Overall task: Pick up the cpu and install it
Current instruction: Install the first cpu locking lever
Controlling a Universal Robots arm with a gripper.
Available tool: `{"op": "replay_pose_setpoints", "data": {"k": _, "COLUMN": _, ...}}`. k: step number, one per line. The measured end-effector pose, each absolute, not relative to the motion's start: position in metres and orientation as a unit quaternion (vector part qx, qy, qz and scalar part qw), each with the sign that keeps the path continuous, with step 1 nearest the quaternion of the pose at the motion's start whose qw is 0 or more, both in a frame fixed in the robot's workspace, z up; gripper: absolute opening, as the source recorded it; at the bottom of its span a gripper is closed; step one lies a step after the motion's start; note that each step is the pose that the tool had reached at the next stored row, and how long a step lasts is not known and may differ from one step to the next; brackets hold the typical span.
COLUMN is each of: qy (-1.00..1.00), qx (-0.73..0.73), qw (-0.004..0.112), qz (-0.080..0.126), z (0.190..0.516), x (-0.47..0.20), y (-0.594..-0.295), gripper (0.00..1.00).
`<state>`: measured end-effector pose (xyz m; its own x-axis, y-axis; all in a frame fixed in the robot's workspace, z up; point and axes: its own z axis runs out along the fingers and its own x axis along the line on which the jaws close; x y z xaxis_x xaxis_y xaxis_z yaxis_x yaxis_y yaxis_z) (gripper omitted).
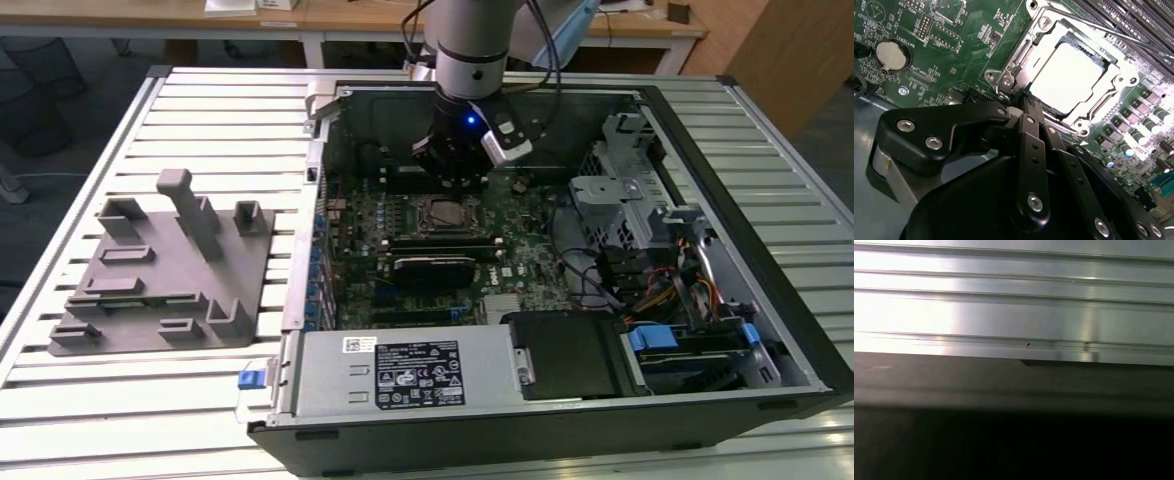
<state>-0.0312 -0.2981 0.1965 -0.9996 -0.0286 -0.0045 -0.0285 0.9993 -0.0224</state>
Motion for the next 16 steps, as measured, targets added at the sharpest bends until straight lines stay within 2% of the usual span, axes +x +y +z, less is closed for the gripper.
{"op": "replay_pose_setpoints", "data": {"k": 16, "qy": 1.000, "qx": -0.014, "qw": 0.003, "qz": 0.004, "z": 0.1995, "x": -0.0311, "y": -0.2964, "gripper": 0.11}}
